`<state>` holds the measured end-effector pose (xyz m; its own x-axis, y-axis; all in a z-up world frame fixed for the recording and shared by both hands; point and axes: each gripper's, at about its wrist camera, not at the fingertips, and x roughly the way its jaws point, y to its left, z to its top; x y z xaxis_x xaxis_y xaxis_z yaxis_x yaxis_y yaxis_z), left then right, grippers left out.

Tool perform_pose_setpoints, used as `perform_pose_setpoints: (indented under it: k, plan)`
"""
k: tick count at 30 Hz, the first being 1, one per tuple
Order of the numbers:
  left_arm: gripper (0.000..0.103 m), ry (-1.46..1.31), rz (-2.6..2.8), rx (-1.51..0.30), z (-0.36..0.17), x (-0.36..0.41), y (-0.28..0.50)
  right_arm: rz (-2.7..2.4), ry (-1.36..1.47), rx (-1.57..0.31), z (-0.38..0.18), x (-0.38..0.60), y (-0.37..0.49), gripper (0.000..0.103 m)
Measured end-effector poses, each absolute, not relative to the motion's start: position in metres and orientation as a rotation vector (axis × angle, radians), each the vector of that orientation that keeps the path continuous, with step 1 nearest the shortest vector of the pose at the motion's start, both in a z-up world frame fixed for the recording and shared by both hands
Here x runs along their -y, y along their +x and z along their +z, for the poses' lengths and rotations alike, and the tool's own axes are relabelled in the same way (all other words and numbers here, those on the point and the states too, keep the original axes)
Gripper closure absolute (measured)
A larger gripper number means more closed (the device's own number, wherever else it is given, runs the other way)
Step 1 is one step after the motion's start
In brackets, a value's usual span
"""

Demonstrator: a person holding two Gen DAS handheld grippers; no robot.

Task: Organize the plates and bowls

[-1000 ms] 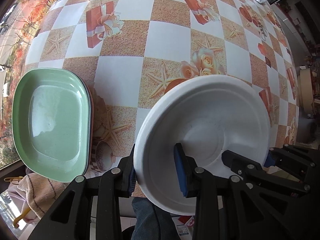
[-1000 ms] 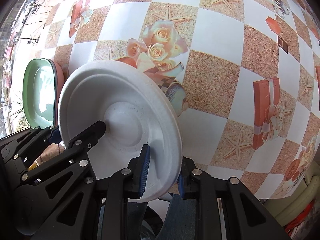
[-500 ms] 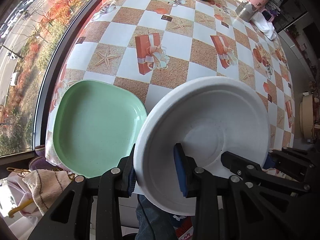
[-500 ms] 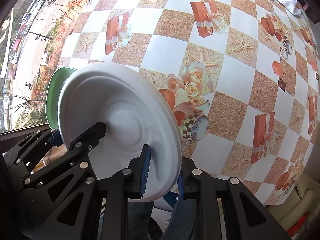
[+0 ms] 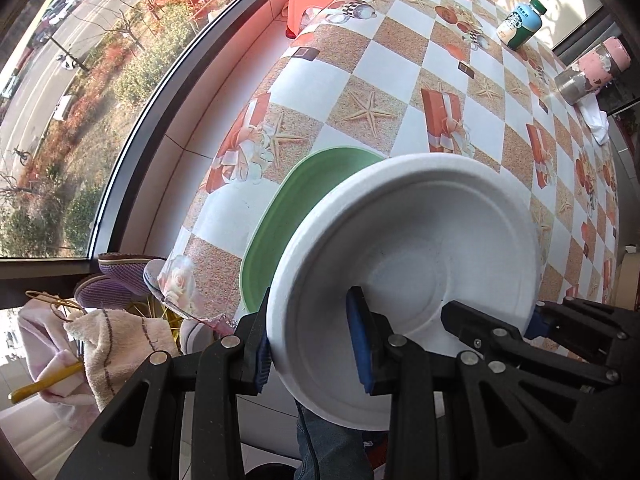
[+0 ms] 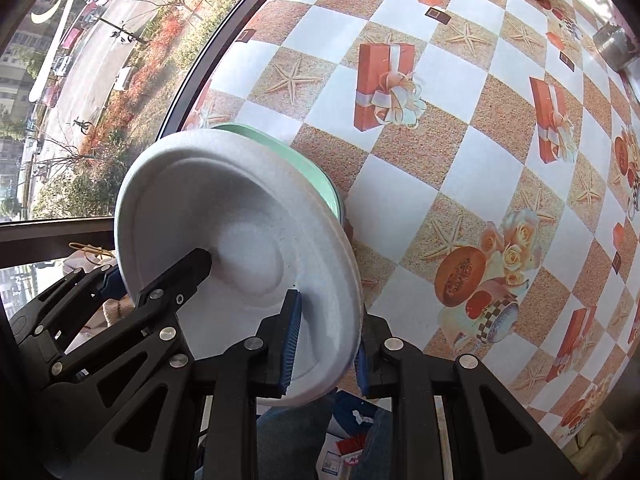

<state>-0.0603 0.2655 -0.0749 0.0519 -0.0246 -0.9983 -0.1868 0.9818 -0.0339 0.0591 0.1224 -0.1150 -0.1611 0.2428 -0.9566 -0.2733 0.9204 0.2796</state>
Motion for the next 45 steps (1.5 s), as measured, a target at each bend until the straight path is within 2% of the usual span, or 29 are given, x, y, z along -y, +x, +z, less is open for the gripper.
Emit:
perform_pose_setpoints:
  k: [17,24,25,26,27,28,29,30,31,34,45]
  plan:
    - [0.066,-0.147,0.117,-1.561,-0.112,-0.275,-0.046,0.43,-0.046,-1.701,-0.15,-0.147,0.075,0.077]
    - [0.058,-0.124,0.101,-1.536,-0.1,-0.271,-0.051,0.431,-0.063,-1.693,-0.135,-0.15,0.079,0.076]
    - [0.057,-0.123,0.106,-1.524,-0.096,-0.271,-0.053,0.427,-0.08,-1.684,-0.13,-0.147,0.079,0.074]
    - [0.055,-0.129,0.113,-1.51,-0.093,-0.274,-0.054,0.421,-0.098,-1.674,-0.124,-0.144,0.08,0.066]
    - [0.042,-0.133,0.126,-1.497,-0.089,-0.276,-0.056,0.398,-0.128,-1.66,-0.12,-0.142,0.08,0.059]
    - [0.031,-0.125,0.151,-1.483,-0.086,-0.279,-0.057,0.373,-0.155,-1.642,-0.116,-0.138,0.081,0.043]
    - [0.012,-0.115,0.181,-1.47,-0.083,-0.283,-0.058,0.356,-0.166,-1.625,-0.111,-0.133,0.082,0.032]
    - [0.004,-0.118,0.19,-1.466,-0.081,-0.286,-0.059,0.349,-0.157,-1.616,-0.108,-0.128,0.083,0.03]
    - [0.001,-0.128,0.193,-1.472,-0.08,-0.29,-0.06,0.345,-0.134,-1.616,-0.104,-0.122,0.085,0.029]
    - [0.0,-0.172,0.154,-1.483,-0.076,-0.296,-0.065,0.336,-0.07,-1.614,-0.095,-0.106,0.084,0.0]
    - [0.0,-0.054,0.154,-1.439,-0.058,-0.286,-0.077,0.377,-0.105,-1.584,-0.066,-0.117,0.066,0.0]
